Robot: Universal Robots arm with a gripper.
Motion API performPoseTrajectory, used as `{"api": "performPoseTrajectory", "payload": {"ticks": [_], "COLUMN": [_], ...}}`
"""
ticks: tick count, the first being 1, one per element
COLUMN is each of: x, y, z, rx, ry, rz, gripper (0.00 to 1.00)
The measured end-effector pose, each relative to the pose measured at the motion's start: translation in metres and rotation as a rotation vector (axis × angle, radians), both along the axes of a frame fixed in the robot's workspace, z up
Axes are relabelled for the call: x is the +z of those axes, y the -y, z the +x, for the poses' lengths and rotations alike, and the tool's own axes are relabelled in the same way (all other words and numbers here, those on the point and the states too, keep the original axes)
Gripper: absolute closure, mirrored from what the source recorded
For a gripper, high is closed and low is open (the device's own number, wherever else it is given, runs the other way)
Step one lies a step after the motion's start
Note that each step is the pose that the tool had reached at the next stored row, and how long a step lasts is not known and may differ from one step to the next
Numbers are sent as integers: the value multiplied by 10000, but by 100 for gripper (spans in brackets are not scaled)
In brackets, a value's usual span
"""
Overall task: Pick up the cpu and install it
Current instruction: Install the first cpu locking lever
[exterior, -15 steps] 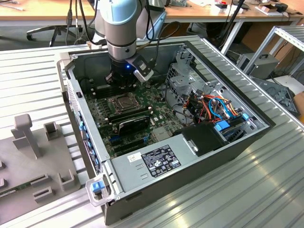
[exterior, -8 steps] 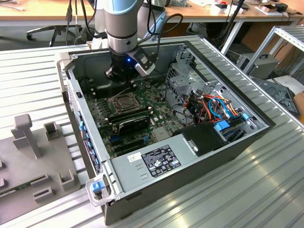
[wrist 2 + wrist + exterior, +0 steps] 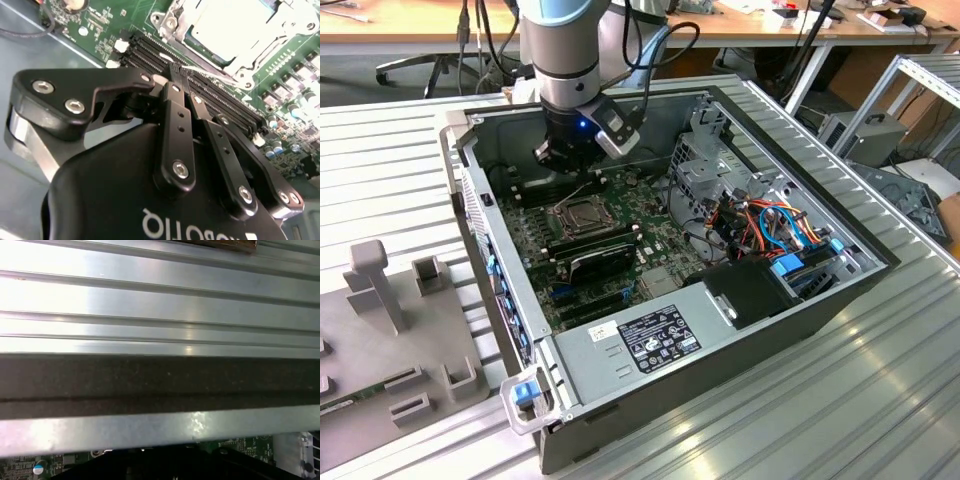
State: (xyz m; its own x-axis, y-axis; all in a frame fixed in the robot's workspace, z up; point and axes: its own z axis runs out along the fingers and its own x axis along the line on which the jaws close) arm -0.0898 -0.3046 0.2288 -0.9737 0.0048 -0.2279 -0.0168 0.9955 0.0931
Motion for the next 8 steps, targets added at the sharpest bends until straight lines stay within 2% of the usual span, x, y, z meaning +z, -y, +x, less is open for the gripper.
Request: {"api": "performPoseTrajectory", "payload": {"ticks": [2, 8], "x": [44, 44], "y": [0, 0], "z": [0, 0], "rx": [0, 0], "ry": [1, 1], "rz": [-1, -1], "gripper": [89, 89]}}
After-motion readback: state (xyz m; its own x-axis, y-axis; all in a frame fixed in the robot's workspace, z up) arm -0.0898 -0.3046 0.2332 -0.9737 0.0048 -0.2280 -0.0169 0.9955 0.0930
